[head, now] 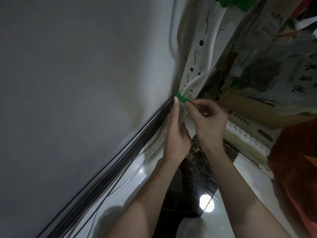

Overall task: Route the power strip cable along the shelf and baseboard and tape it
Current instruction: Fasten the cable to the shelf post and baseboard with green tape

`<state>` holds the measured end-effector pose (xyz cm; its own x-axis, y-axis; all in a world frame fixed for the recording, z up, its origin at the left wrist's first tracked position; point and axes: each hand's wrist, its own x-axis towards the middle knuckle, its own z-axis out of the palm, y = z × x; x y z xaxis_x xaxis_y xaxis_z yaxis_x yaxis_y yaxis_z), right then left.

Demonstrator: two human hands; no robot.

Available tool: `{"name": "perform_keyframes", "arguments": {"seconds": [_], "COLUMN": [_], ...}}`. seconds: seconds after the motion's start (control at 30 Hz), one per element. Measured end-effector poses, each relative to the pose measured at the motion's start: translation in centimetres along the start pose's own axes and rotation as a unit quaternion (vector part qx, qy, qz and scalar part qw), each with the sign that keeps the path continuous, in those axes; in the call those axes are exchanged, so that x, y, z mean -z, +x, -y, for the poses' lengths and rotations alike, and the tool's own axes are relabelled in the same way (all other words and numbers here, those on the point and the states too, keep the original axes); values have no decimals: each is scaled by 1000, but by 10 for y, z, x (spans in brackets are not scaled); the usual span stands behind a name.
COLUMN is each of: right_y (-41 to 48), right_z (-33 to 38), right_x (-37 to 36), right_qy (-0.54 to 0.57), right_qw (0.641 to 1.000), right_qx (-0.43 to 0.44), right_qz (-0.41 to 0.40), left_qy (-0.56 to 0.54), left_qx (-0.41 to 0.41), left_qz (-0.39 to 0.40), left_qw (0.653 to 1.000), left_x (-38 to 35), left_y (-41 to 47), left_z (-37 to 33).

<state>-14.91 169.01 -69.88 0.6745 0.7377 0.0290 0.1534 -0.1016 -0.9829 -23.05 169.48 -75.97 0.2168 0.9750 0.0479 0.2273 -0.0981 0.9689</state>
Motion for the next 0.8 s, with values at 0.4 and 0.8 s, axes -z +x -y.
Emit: {"name": "perform_keyframes", "arguments": {"seconds": [0.4, 0.8], "right_y": [1, 1], "right_z": [-7, -8], "right_x": [-1, 2], "right_qy": [7, 4], "right_qw": [1000, 999], "right_qx": [-17, -25], "right_qz": [-2, -20], "left_qy": [2, 23], "left_qx": [-1, 7], "left_qz": [36, 54], "left_qw": [999, 998], "left_x": [10, 18], "left_y": [6, 8], "left_z": [1, -10]}}
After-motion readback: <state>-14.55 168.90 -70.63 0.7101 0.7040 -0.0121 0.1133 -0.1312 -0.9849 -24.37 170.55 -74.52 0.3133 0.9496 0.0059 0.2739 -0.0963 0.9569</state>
